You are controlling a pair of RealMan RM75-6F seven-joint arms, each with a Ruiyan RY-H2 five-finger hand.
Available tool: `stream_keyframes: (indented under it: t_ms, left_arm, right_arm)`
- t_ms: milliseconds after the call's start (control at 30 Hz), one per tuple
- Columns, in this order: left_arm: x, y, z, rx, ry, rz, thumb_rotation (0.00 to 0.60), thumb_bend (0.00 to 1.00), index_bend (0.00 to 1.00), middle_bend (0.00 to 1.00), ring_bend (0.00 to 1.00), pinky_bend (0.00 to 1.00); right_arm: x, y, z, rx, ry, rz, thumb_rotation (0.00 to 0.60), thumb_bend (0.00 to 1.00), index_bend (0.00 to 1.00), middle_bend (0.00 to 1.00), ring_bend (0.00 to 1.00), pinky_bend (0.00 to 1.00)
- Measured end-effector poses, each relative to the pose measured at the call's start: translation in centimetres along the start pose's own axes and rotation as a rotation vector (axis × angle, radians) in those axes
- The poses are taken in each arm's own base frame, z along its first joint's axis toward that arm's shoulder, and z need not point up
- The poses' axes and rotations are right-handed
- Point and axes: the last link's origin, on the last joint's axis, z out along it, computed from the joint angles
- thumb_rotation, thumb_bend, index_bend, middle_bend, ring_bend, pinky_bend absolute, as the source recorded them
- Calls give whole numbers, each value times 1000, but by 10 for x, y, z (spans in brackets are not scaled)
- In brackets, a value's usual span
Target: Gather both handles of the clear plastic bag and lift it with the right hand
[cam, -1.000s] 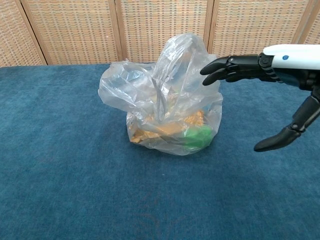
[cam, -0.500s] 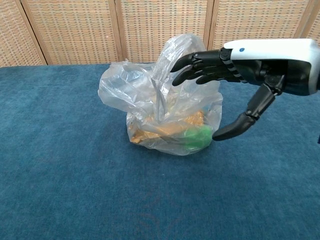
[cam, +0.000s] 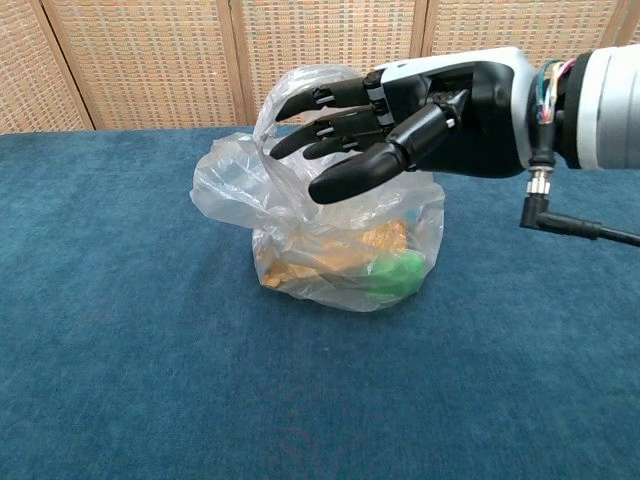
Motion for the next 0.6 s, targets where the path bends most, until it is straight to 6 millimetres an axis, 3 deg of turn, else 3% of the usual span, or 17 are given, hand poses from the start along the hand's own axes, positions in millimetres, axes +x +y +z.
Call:
stream_keyframes:
  t_ms: [433, 600]
  left_arm:
    - [2, -3, 2, 3, -8, -16, 600, 181, 0, 0, 0, 0]
    - [2, -4, 2, 5, -11, -18, 600, 180, 0, 0, 0, 0]
  right_arm:
    - [2, 8, 26, -88, -3, 72, 600, 0, 114, 188, 42, 60]
    - [0, 3, 34, -97, 0, 173, 600, 0, 143, 202, 56, 63]
